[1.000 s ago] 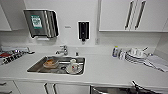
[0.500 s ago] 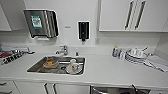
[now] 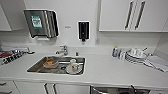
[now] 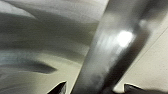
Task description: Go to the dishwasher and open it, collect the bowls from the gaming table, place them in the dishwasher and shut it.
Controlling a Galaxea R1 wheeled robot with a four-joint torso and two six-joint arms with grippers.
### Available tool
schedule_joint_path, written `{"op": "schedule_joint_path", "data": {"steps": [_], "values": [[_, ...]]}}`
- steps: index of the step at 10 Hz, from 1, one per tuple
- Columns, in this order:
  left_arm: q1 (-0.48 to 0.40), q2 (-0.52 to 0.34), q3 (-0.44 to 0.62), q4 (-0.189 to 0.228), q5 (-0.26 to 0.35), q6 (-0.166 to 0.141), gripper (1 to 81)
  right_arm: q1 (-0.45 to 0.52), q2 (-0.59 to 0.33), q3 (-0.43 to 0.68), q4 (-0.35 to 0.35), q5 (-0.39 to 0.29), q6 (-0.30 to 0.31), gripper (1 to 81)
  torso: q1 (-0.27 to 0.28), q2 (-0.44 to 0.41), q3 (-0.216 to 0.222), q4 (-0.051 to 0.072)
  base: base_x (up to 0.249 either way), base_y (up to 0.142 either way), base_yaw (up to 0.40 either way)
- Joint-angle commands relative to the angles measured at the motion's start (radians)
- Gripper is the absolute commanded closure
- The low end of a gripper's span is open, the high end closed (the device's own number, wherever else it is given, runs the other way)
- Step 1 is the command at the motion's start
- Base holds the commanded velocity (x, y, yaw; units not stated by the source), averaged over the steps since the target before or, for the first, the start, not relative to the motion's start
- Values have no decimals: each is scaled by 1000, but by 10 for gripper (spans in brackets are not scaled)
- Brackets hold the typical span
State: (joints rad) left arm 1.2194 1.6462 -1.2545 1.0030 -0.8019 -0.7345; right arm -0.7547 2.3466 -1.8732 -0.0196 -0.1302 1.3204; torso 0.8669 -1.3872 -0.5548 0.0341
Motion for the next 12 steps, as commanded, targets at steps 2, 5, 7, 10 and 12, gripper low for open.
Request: {"op": "schedule_joint_path", "data": {"steps": [2,5,7,10,12], "values": [[-63,-48,3,5,-11,1,10,83,-20,-35,0,-121,5,10,0,0,0,0,0,0,0],[-63,-48,3,5,-13,0,10,82,-56,6,-2,-126,3,10,0,1,0,0,-81,0,0],[-62,-48,3,5,-13,0,10,80,-54,13,0,-127,5,10,0,0,0,0,-87,0,0],[-62,-48,4,19,-14,0,10,85,-28,16,-2,-141,6,10,1,0,0,0,-49,0,0],[-60,-46,3,23,-14,0,10,105,-4,4,0,-149,11,10,1,0,0,0,0,0,0]]}}
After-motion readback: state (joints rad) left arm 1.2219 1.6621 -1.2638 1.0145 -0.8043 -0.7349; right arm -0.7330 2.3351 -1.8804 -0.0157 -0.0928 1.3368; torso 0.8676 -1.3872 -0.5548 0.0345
